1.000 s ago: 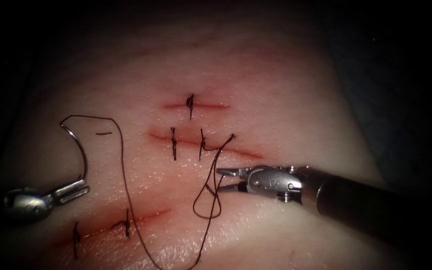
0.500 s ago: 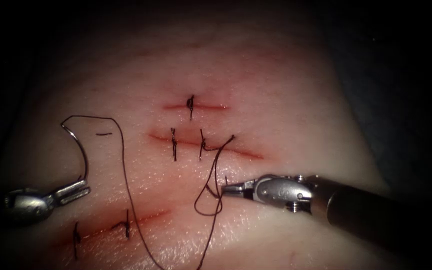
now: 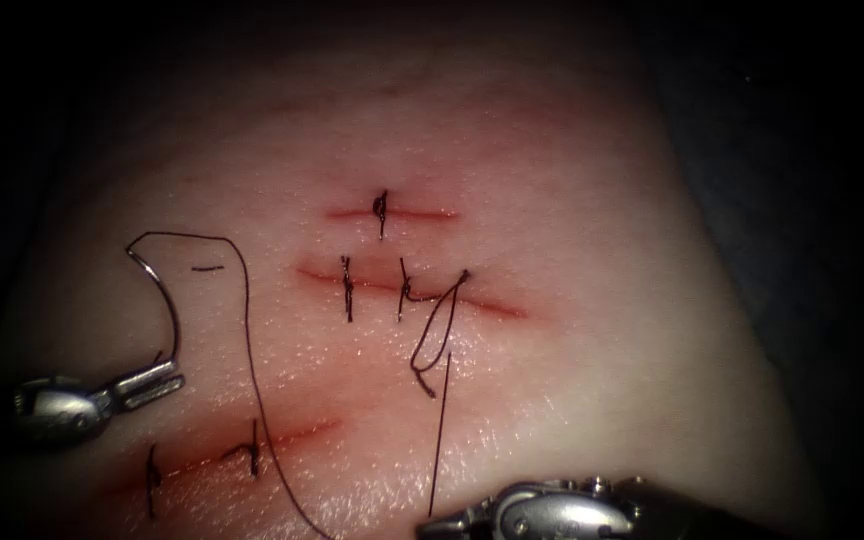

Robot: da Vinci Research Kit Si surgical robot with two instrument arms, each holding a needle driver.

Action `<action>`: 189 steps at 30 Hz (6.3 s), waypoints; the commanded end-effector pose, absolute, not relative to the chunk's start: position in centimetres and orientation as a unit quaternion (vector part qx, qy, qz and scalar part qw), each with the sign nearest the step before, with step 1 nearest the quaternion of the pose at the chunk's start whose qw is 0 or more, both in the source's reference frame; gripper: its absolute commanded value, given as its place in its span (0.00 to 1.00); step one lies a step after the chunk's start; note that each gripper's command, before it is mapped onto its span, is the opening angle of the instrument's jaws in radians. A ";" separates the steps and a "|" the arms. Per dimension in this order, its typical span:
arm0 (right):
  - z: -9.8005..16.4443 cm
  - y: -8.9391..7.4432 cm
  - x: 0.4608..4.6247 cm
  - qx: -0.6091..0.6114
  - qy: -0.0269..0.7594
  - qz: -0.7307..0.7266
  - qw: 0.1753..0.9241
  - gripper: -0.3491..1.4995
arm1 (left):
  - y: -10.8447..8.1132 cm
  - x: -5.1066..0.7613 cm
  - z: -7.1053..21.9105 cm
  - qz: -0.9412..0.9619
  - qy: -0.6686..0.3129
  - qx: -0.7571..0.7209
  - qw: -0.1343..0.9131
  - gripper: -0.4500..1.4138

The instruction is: Wound Closure

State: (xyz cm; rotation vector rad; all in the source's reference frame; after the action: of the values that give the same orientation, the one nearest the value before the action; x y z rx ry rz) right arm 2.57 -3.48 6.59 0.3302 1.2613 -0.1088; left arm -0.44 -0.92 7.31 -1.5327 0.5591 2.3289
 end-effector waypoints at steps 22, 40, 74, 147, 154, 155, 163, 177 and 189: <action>6.5 -2.5 2.30 0.036 0.619 0.009 0.785 0.99 | -0.9 -0.43 7.4 0.809 0.194 -0.535 0.147 0.00; 8.1 -2.0 2.36 -0.017 0.562 0.012 0.827 0.92 | -0.9 -0.43 7.4 0.809 0.193 -0.534 0.150 0.00; 7.7 -2.7 2.40 0.057 0.596 -0.031 0.801 0.00 | -0.9 -0.45 7.5 0.808 0.188 -0.536 0.156 0.00; 9.1 -1.3 2.11 0.094 0.570 0.315 0.753 0.54 | -1.0 -0.44 7.5 0.811 0.186 -0.533 0.157 0.00; 9.2 -1.3 2.15 0.088 0.561 0.302 0.765 0.54 | -1.0 -0.44 7.5 0.810 0.186 -0.533 0.159 0.00; 9.2 -1.3 2.16 0.088 0.559 0.301 0.767 0.54 | -1.0 -0.44 7.5 0.810 0.186 -0.533 0.159 0.00; 9.3 -1.4 2.15 0.095 0.541 0.290 0.784 0.00 | -1.0 -0.43 7.5 0.811 0.186 -0.532 0.158 0.00; 9.0 -1.0 2.03 0.084 0.571 0.298 0.760 0.00 | -1.0 -0.45 7.5 0.811 0.184 -0.532 0.160 0.00; 8.7 -0.6 1.95 0.034 0.604 0.285 0.743 0.40 | -1.0 -0.48 7.5 0.813 0.181 -0.531 0.156 0.00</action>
State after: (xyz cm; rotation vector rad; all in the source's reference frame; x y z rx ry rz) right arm 1.88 -0.67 8.71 0.0679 1.3224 0.6335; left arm -0.44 -1.00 7.47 -1.5188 0.5167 2.3287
